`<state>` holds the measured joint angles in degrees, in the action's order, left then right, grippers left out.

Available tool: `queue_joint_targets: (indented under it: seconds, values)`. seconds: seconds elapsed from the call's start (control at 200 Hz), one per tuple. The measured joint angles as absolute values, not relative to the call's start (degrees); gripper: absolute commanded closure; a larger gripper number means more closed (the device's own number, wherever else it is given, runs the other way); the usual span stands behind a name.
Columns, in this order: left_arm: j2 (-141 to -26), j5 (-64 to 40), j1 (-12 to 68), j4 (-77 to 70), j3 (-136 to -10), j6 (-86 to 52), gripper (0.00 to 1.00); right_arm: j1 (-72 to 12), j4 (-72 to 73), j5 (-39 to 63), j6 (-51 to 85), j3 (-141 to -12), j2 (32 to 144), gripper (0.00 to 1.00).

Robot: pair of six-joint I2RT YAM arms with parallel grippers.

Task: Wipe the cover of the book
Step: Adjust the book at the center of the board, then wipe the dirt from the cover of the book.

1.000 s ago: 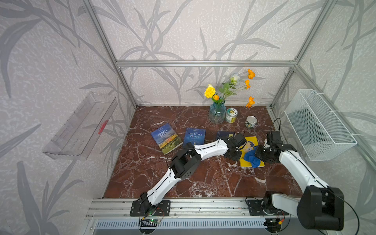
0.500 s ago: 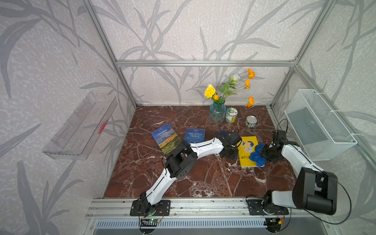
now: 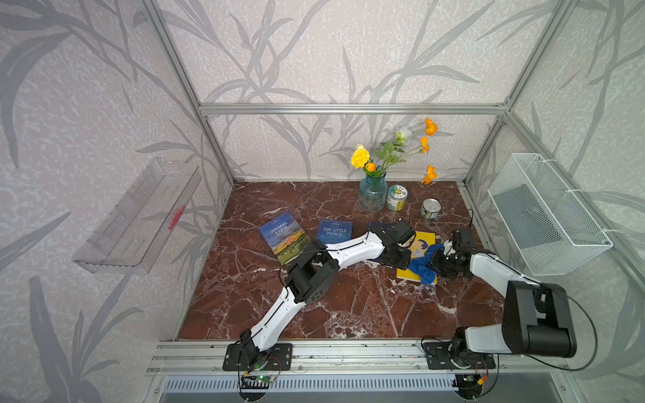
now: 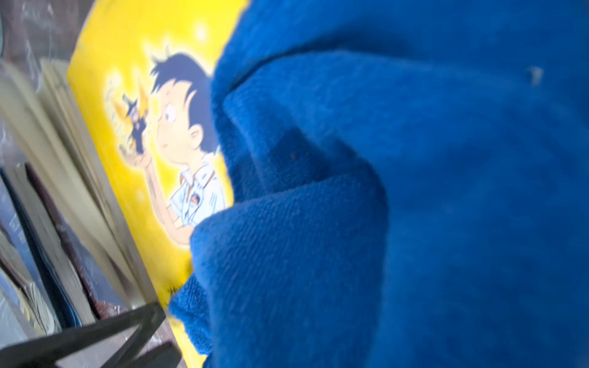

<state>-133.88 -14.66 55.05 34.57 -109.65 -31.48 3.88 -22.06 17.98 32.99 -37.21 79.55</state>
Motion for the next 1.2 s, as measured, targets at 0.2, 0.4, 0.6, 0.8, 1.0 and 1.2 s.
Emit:
queue_joint_targets:
  seconds: [0.2,0.4,0.6,0.8,1.0,1.2]
  values:
    - [-134.4,-11.6,55.0,37.5,-109.6,-28.5,0.65,1.8,-30.5,13.7,32.9,-37.2,72.5,0.82]
    - [-134.4,-11.4,55.0,37.0,-109.3,-27.4,0.71,-3.6,-36.1,8.4,33.4,-41.5,64.7,0.83]
    - [-132.9,-11.5,55.0,33.0,-105.6,-26.9,0.73,-7.0,-34.8,7.1,34.7,-43.2,71.4,0.84]
    - [-130.3,-11.8,55.0,26.7,-99.3,-27.0,0.75,-7.0,-32.3,6.7,35.5,-44.2,83.9,0.84]
    - [-129.8,-12.6,55.0,25.0,-98.1,-27.1,0.76,-7.0,-32.7,5.6,35.4,-52.2,92.4,0.84]
    - [-129.7,-13.6,54.9,24.3,-97.7,-27.6,0.77,-7.0,-35.6,4.4,34.7,-63.9,102.3,0.84]
